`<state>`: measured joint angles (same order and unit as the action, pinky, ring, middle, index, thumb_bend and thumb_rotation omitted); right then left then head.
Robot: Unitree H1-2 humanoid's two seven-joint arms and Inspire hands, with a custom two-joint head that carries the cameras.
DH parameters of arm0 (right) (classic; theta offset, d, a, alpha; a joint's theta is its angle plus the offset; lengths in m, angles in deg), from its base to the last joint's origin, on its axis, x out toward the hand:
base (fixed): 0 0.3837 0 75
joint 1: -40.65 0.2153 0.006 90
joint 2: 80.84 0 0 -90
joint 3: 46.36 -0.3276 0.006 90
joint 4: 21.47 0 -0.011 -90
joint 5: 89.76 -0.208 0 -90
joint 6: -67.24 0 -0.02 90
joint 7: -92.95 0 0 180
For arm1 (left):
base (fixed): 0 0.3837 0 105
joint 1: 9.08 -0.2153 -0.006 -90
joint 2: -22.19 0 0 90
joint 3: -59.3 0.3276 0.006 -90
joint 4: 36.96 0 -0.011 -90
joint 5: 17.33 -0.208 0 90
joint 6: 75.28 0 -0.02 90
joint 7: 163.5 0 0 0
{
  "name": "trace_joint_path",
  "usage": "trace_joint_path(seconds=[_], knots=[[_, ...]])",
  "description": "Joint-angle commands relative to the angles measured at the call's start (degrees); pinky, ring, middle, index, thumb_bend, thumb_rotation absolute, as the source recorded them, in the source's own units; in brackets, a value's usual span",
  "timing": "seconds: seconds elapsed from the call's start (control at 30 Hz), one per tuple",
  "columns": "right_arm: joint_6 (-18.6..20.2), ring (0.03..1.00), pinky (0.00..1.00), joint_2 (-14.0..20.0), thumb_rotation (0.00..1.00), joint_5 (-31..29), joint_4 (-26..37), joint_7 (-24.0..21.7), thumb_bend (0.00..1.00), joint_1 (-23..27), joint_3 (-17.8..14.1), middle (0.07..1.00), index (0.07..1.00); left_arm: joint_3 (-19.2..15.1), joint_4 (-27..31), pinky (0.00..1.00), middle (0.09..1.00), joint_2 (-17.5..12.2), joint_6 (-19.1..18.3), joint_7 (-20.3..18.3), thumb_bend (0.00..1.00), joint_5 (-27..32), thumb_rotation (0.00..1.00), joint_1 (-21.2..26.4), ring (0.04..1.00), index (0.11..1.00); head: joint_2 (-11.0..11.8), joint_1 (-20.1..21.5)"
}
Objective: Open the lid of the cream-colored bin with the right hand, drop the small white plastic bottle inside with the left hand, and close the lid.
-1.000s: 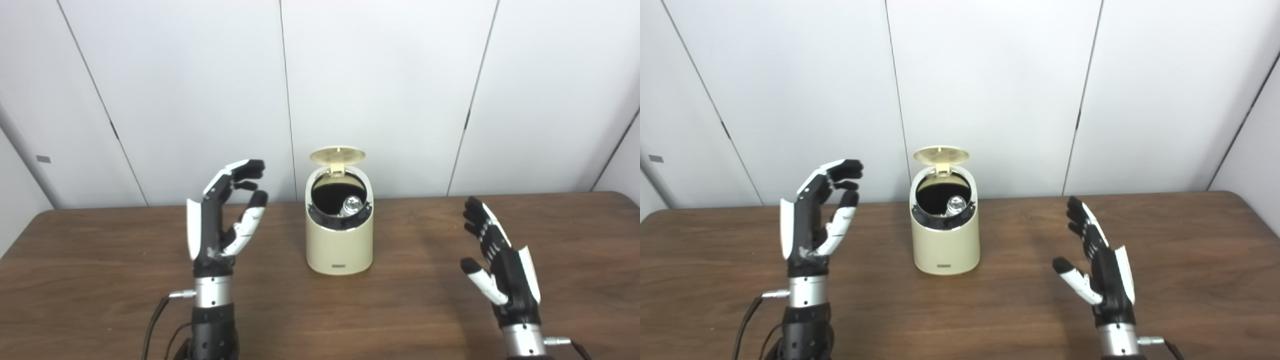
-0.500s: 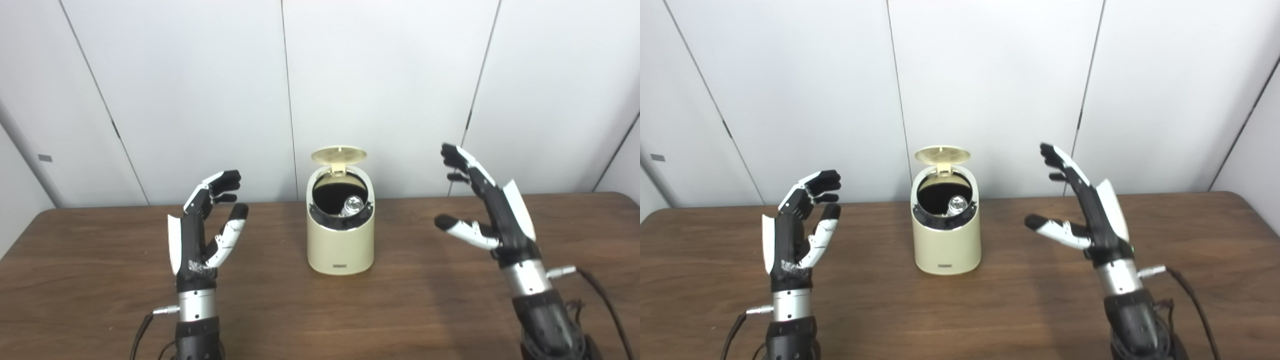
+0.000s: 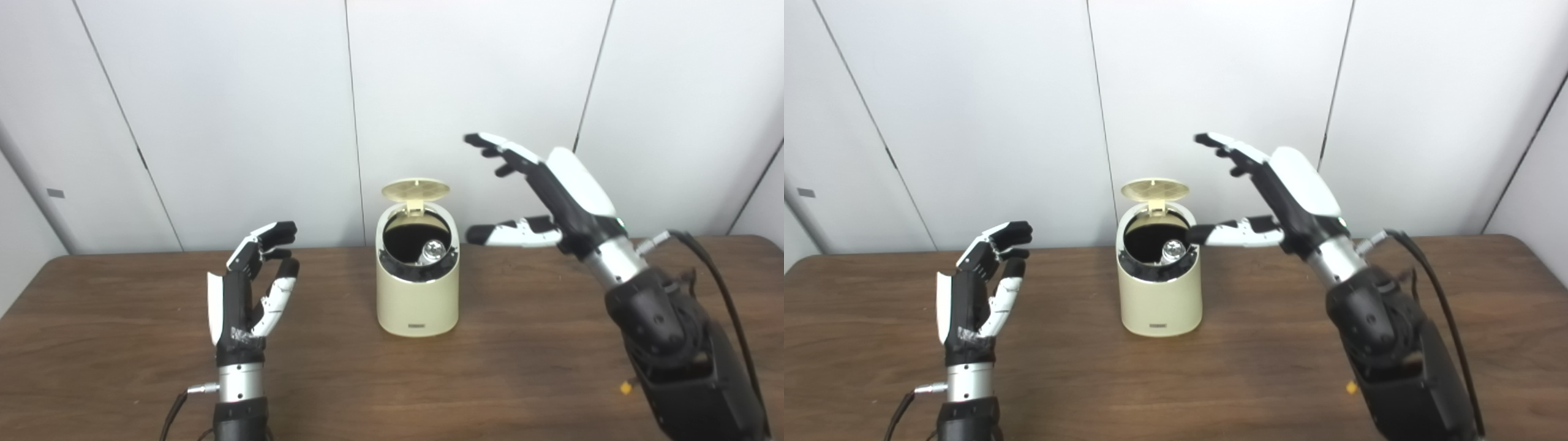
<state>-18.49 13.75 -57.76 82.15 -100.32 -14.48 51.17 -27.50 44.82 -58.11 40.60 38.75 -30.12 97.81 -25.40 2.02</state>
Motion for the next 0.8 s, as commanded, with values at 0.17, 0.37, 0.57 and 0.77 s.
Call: trace_joint_path(seconds=[0.17,0.37,0.57,0.77], knots=[[3.4,0.864,0.69,2.3,0.85,4.9,-0.2,-8.0,1.00,9.8,4.5,0.888,0.887,0.4,0.7,0.62,0.711,-0.4,1.0,1.6,0.64,-2.1,0.73,1.4,0.699,0.700,0.0,0.0],[4.6,0.900,0.77,2.9,0.86,7.3,-1.6,-12.6,1.00,13.2,6.9,0.889,0.881,0.8,0.6,0.62,0.708,-0.3,1.0,2.7,0.65,-2.8,0.73,1.3,0.695,0.697,0.1,-0.2],[3.9,0.929,0.79,2.7,0.85,7.4,-4.3,-14.8,1.00,15.2,7.9,0.886,0.868,1.5,0.6,0.62,0.707,-0.6,1.0,3.6,0.65,-3.0,0.74,1.3,0.695,0.695,0.1,-0.3],[2.7,0.936,0.78,2.4,0.87,8.2,-7.7,-15.6,1.00,16.7,9.8,0.879,0.866,1.7,0.7,0.62,0.707,-0.5,1.0,3.8,0.65,-2.8,0.73,1.4,0.696,0.695,0.1,-0.5]])
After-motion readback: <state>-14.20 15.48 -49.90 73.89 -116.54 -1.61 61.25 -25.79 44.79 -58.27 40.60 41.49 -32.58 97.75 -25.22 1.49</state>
